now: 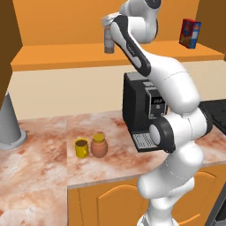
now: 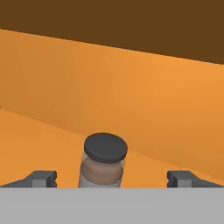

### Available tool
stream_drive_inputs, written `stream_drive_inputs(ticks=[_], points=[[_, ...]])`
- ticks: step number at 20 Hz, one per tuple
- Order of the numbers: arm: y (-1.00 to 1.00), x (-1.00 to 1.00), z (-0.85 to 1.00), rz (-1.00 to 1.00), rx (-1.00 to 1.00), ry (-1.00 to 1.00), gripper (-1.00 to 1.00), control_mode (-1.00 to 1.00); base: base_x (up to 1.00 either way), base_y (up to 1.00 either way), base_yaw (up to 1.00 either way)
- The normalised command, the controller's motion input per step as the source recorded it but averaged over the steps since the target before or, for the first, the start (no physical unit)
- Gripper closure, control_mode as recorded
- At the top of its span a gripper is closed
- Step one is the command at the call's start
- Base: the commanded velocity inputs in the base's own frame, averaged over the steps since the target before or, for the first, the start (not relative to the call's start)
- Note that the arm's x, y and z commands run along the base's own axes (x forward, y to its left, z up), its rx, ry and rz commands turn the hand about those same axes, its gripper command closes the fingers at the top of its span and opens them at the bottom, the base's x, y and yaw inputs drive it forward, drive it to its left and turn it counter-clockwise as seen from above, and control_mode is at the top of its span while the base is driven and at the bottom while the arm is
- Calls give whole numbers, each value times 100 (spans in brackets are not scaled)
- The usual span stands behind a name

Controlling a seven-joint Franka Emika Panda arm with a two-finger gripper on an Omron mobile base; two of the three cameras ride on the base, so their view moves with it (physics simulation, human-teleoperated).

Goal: Pick the cinnamon and honey bottle from the cabinet and place them next to the mug.

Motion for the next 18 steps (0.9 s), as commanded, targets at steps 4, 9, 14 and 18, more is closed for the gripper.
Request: stream_drive_inputs(ticks=[4,9,14,18], points=[[41,37,-36,0,-7,8,-100,-100,0,0,0],[5,9,-3,0,0,1,-100,-100,0,0,0],[0,9,0,0,0,0,-100,-100,0,0,0],[-1,23,-5,1,0,0,-100,-100,0,0,0]])
